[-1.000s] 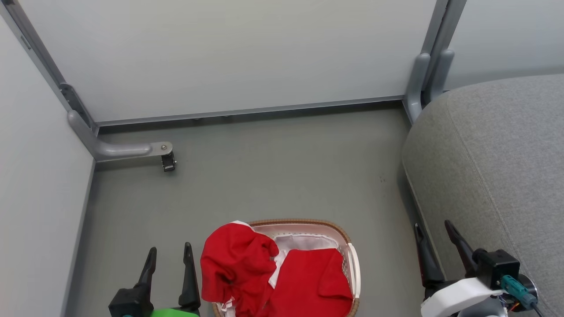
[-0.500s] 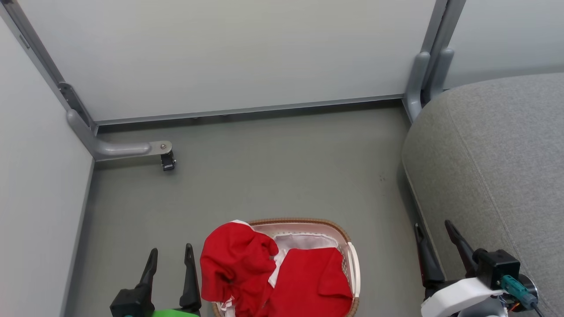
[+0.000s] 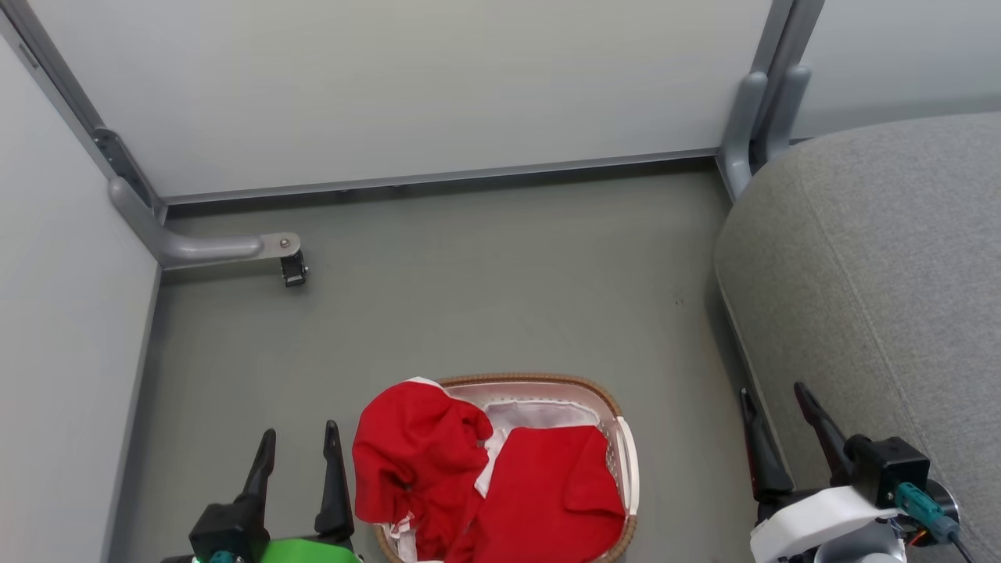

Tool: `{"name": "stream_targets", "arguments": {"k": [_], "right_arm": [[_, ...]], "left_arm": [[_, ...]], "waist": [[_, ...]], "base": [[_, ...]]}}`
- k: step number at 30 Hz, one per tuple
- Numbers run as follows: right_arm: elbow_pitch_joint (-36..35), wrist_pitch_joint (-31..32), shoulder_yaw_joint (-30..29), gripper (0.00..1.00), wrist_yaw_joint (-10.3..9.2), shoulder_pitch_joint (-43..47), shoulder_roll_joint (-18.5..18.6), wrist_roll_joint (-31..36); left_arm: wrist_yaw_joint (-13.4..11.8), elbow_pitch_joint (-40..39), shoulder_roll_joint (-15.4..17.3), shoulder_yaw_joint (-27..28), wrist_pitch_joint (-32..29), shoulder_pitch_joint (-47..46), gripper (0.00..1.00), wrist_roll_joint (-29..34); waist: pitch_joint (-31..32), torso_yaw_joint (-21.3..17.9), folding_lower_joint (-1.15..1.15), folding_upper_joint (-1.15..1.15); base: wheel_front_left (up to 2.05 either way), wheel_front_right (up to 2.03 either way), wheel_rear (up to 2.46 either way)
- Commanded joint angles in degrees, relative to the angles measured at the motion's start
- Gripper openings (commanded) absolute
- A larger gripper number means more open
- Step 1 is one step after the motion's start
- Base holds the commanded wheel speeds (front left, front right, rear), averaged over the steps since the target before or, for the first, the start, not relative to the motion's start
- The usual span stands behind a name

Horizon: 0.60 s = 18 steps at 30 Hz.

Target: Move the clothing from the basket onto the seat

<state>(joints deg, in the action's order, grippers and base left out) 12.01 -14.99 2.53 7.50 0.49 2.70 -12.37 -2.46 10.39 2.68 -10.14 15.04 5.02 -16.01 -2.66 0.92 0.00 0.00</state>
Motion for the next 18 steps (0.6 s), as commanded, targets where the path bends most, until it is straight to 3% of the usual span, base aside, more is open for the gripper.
{"name": "stream_targets", "arguments": {"k": [1,8,18], "right_arm": [[-0.4,-0.3,-0.3,1.00,-0.02,-0.8,0.3,0.3],[-1.8,-0.3,-0.7,1.00,-0.02,-3.5,0.3,1.0],[-5.1,-0.3,-1.7,1.00,-0.02,-11.7,0.3,2.2]], "left_arm": [[0.3,-0.2,0.4,0.4,0.2,-1.7,1.00,0.8],[1.5,0.5,0.4,0.9,0.2,-6.7,1.00,4.3],[4.4,7.4,0.4,-0.7,0.1,-21.2,1.00,10.6]], "waist": [[-1.4,-0.1,0.00,0.00],[-8.0,-0.7,0.00,0.00],[-24.7,-2.5,0.00,0.00]], "base": [[0.00,0.00,0.00],[0.00,0.00,0.00],[0.00,0.00,0.00]]}}
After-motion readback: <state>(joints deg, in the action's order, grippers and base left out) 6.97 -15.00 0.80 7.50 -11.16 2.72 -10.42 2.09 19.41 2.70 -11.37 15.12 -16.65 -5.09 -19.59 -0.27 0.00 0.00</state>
